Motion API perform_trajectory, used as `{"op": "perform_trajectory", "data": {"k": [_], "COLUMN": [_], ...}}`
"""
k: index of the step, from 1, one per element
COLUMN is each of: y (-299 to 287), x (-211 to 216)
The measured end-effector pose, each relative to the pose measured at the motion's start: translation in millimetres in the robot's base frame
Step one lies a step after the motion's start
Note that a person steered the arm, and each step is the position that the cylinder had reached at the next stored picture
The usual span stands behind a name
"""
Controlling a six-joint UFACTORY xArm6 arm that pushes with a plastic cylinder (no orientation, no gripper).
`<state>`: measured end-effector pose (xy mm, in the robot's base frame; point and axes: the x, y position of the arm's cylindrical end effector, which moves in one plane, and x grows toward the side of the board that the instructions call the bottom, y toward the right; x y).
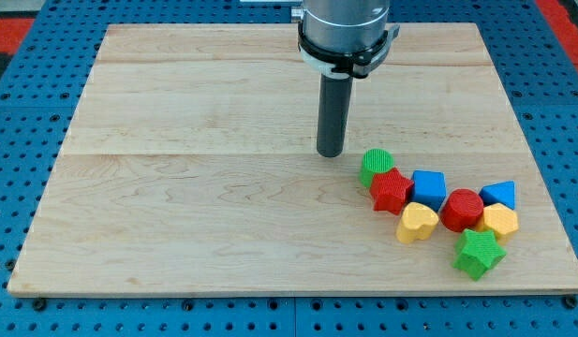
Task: Separate the red star from the group of blocks
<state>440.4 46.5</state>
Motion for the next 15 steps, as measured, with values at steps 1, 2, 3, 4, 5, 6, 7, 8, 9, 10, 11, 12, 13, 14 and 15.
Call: {"op": "perform_trajectory", "data": {"k": [1,2,3,4,5,6,7,8,9,10,11,12,13,14,15], "y": [-1,-1,1,40,60,57,80,165,263,252,201,180,202,180,152], "x": [0,0,2,20,50,37,-1,-20,47,93,82,83,95,93,93]}}
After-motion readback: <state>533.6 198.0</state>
